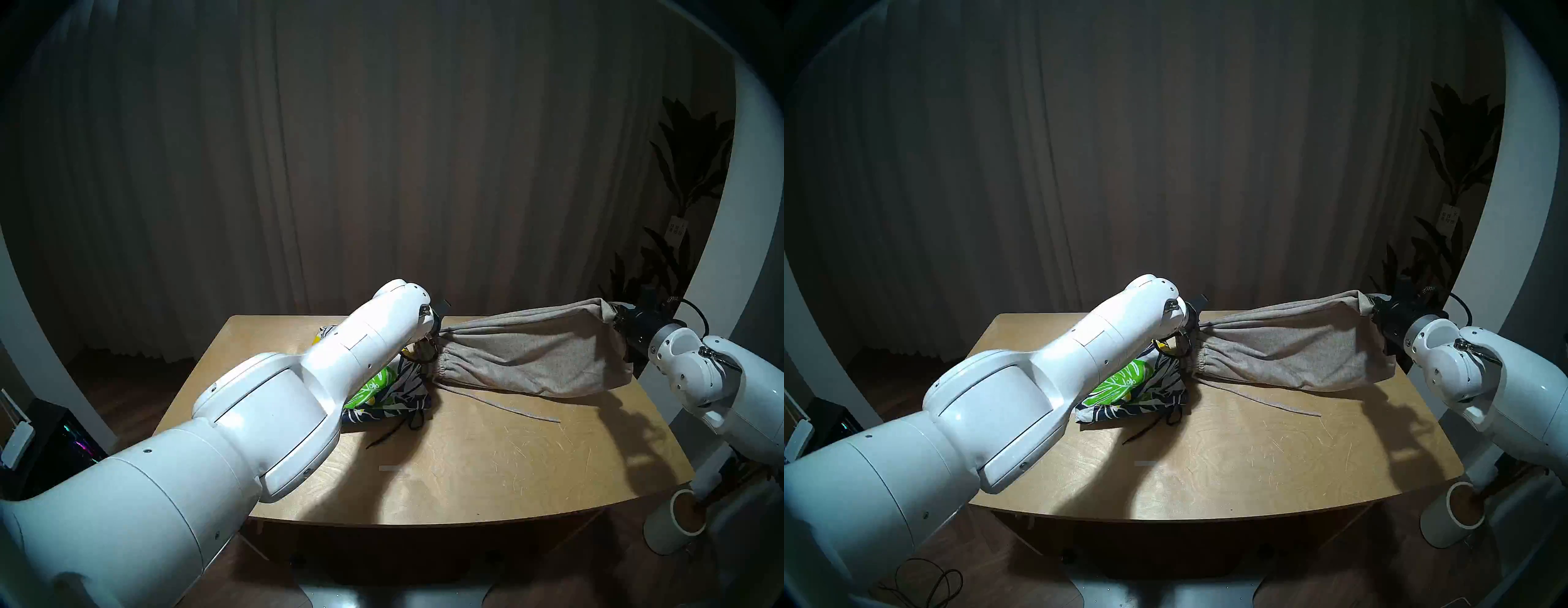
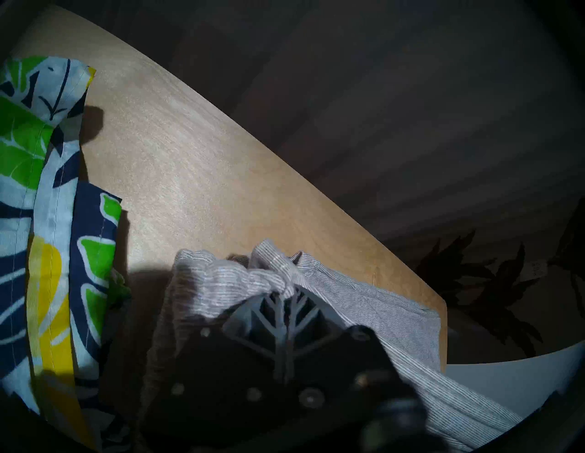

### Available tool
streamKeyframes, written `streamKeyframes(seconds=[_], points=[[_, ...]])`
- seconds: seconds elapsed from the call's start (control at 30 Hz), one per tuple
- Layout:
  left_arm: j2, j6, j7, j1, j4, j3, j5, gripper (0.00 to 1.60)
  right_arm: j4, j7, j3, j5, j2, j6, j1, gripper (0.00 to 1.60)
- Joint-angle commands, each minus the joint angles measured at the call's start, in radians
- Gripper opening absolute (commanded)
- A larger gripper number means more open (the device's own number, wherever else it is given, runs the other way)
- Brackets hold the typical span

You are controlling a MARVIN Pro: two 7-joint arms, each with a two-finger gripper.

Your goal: Fold pants twice and stack them

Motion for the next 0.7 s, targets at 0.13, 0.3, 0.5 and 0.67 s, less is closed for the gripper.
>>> streamKeyframes(seconds=[0.13,0.3,0.5,0.67], points=[[-0.008,-0.018,-0.024,-0.042,0.015,0.006,0.018,0.0,0.012,-0.007,-0.027,0.043,-0.094,-0.048,0.137,0.0],[-0.011,-0.022,-0.032,-0.045,0.024,0.009,0.021,0.0,0.022,-0.013,-0.05,0.047,-0.127,-0.062,0.176,0.0],[-0.019,-0.028,-0.048,-0.049,0.041,0.015,0.029,0.0,0.053,-0.024,-0.098,0.047,-0.195,-0.087,0.257,0.0],[-0.019,-0.033,-0.058,-0.053,0.053,0.018,0.034,0.0,0.072,-0.025,-0.116,0.039,-0.238,-0.104,0.289,0.0]])
